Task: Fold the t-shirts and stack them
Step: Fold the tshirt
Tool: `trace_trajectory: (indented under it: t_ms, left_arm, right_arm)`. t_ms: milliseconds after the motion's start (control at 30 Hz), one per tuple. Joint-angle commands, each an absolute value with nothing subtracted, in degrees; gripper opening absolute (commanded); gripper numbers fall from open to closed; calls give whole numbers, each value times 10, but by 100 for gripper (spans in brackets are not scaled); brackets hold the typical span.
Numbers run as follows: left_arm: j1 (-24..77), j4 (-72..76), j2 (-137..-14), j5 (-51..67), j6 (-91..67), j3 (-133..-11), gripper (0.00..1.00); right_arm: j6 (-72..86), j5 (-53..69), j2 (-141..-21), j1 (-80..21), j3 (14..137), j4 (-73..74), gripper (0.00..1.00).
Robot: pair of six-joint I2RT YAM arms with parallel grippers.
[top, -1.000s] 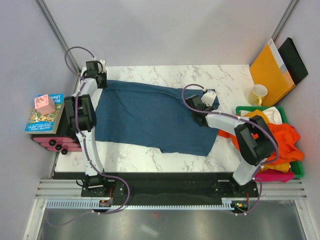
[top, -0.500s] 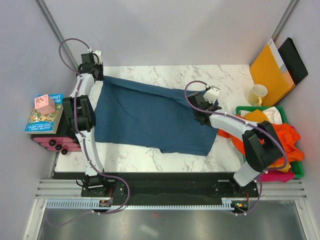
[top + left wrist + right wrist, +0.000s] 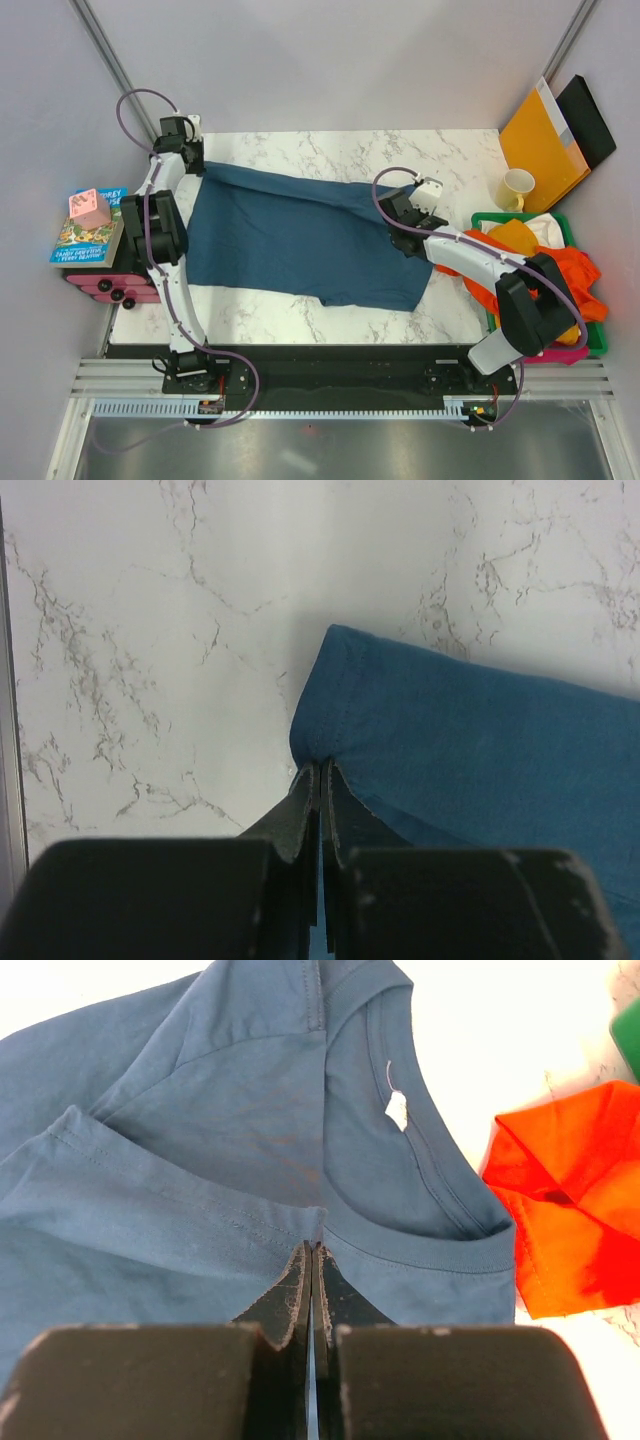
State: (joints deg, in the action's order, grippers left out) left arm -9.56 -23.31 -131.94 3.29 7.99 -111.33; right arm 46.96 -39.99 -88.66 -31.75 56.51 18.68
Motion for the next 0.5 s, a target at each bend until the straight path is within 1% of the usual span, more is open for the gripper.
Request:
trace_trajectory:
  t_ms: [0,467]
  left_arm:
    - [-102,-222,-1266,38,95,-1093,2]
    - [-107,-218,-1281,38,105,-1036,2]
  right_arm:
    - [487,-420,-872,-320,547,203,0]
    - [519,-402,-911,-330,510,195,0]
